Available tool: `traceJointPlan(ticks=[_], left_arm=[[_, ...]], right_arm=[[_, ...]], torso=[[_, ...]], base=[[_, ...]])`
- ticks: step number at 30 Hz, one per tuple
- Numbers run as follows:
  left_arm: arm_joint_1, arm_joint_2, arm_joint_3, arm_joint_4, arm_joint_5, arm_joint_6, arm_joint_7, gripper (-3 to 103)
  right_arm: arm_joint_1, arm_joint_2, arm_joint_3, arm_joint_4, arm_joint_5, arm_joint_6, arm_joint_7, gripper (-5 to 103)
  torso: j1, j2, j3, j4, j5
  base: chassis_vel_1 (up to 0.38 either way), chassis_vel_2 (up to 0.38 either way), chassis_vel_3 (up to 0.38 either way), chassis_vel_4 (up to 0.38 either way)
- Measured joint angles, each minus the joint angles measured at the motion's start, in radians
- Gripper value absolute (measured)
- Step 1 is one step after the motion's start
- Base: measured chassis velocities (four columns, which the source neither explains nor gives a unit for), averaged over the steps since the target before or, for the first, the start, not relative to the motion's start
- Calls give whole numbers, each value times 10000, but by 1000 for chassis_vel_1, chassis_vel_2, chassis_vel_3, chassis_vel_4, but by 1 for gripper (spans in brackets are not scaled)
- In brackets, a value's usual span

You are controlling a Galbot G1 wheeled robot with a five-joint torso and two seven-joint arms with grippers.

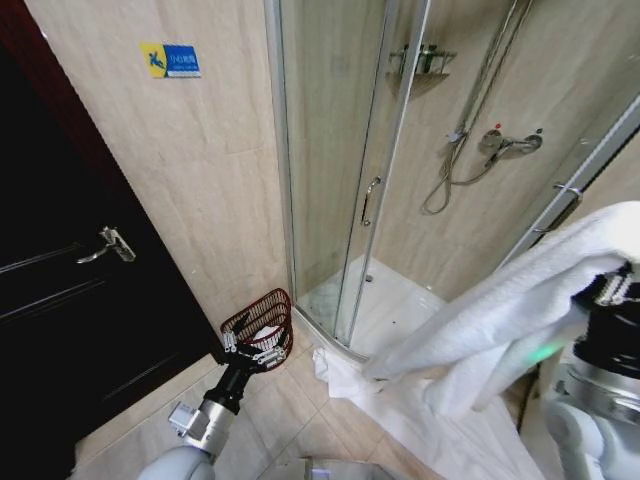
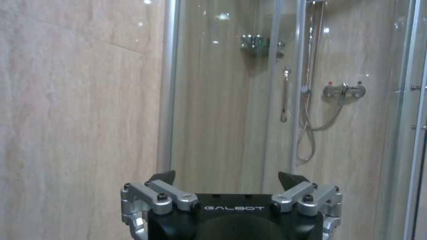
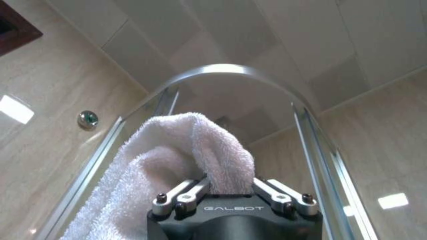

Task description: Discard the used towel into the hamper.

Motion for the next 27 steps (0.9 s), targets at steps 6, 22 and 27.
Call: traceJointPlan(ticks=[6, 22, 27], left_arm=[[0, 4, -3, 0, 0, 0, 0, 100], [0, 0, 0, 0, 0, 0, 0, 100], [0, 2, -1, 0, 0, 0, 0, 100]], right_arm=[[6, 12, -18, 0, 2, -4, 0, 8], [72, -86, -293, 226, 96, 136, -77, 8], [110, -138, -329, 237, 123, 136, -78, 8]], torso=[[1, 0, 1, 0, -10], [1, 0, 1, -2, 2], [1, 0, 0, -1, -4]], base=[[143, 162, -161, -158], [45, 28, -39, -38], [0, 0, 0, 0]])
